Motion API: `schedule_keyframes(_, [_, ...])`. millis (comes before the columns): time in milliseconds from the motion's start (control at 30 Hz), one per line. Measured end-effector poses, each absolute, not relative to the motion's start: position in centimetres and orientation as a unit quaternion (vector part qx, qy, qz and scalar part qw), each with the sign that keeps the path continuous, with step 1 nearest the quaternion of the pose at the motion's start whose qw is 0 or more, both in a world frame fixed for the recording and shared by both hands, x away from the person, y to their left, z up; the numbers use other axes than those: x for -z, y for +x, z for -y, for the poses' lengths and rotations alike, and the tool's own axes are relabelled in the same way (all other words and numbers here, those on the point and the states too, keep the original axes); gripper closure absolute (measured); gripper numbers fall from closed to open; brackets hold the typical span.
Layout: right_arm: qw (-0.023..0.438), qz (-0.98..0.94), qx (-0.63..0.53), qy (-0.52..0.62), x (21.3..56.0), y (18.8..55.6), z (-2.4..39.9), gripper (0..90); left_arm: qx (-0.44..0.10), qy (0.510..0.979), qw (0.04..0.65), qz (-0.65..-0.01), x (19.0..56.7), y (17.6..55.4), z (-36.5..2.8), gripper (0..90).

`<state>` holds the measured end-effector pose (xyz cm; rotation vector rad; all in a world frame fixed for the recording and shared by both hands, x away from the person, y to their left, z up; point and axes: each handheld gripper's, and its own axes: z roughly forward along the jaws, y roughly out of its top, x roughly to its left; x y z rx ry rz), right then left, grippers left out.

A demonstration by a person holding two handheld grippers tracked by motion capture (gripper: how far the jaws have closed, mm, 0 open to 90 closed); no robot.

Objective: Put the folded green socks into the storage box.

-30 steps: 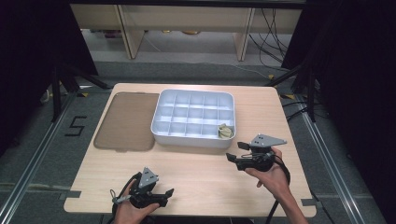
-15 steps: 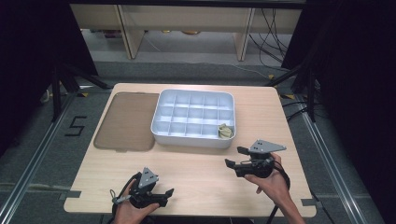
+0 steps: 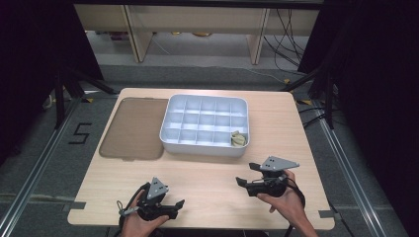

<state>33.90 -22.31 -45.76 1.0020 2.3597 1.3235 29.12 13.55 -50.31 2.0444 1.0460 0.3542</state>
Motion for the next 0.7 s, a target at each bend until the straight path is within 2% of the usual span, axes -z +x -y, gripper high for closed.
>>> schedule_keyframes(200, [0.112, -0.818, -0.452, 0.338, 46.6, 33.5, 22.4, 25.6, -0.144, 0.804, 0.405, -0.412, 50.2, 29.1, -13.5, 22.4])
schedule_keyframes(267, [0.12, -0.817, -0.448, 0.342, 47.0, 33.2, 22.4, 25.4, -0.15, 0.811, 0.396, -0.404, 50.2, 29.2, -13.7, 22.4])
schedule_keyframes(367, [0.104, -0.821, -0.439, 0.35, 47.5, 32.8, 22.4, 25.1, -0.145, 0.81, 0.398, -0.406, 50.2, 29.1, -13.7, 22.4])
schedule_keyframes(633, [0.103, -0.829, -0.436, 0.335, 48.4, 32.2, 22.9, 23.2, -0.14, 0.806, 0.401, -0.413, 50.2, 29.0, -13.4, 22.4])
schedule_keyframes(700, [0.09, -0.832, -0.434, 0.334, 48.6, 31.9, 22.9, 22.2, -0.138, 0.809, 0.399, -0.409, 50.2, 29.0, -13.4, 22.4])
